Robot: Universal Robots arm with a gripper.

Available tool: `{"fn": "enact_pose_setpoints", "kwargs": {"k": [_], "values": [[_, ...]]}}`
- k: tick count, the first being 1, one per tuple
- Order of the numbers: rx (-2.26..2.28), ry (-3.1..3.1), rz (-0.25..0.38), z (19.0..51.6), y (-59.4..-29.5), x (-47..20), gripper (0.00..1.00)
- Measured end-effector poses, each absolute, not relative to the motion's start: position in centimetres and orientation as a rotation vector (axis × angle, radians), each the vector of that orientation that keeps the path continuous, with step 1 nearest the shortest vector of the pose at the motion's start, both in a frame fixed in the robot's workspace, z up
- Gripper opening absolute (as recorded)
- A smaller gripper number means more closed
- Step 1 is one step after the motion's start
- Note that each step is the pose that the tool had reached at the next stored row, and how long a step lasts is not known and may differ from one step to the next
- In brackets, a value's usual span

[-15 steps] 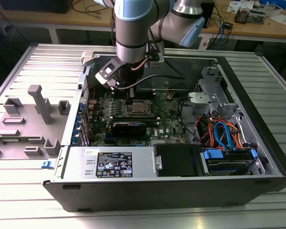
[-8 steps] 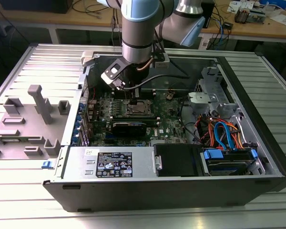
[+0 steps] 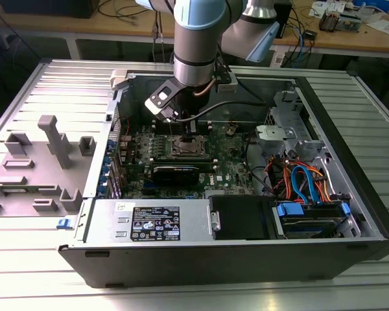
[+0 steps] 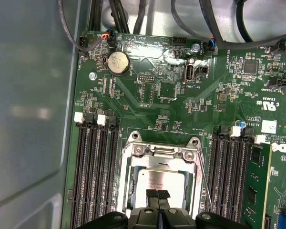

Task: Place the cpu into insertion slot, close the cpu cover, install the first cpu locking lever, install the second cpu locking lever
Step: 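Install the first cpu locking lever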

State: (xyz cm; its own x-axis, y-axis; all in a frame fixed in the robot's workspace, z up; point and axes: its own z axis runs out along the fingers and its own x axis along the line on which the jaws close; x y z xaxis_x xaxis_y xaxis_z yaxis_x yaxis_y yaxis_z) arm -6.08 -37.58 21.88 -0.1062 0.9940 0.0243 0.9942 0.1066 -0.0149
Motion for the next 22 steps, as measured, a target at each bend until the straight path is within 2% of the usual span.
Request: {"fn": "enact_pose_setpoints", "kwargs": {"k": [22], "values": [[-2.080, -2.316, -0.008, 23.8, -37.6, -6.1, 0.11]]}}
